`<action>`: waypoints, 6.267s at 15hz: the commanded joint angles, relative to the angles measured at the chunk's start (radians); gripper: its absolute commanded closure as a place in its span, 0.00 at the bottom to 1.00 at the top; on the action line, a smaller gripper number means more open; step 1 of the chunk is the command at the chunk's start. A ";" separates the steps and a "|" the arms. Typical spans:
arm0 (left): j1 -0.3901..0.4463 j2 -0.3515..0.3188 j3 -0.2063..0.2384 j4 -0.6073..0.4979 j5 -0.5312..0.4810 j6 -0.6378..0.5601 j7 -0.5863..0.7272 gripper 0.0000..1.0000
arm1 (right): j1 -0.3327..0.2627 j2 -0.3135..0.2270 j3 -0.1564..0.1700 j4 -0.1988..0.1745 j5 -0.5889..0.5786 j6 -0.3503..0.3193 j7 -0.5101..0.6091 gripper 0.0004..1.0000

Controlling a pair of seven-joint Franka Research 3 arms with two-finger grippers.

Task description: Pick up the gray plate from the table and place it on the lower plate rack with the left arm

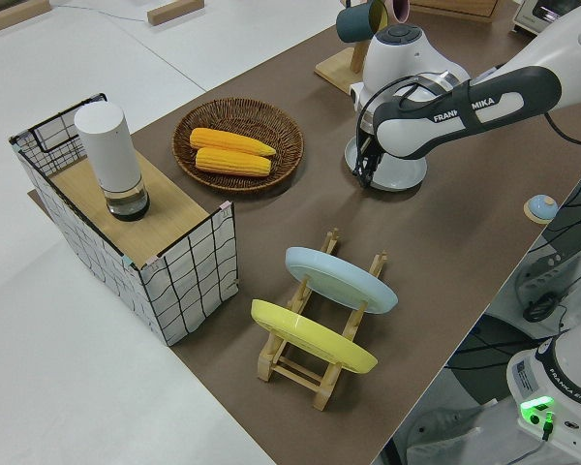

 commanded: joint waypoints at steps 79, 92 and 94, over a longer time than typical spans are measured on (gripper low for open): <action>-0.081 -0.127 0.069 0.159 0.960 -0.859 -0.354 1.00 | -0.023 -0.002 0.021 0.007 -0.005 -0.011 0.012 0.02; -0.103 -0.132 0.069 0.096 0.963 -0.830 -0.423 0.01 | -0.023 -0.002 0.020 0.007 -0.005 -0.011 0.012 0.02; -0.101 -0.132 0.069 0.104 0.963 -0.836 -0.420 0.01 | -0.023 -0.002 0.021 0.007 -0.006 -0.011 0.012 0.02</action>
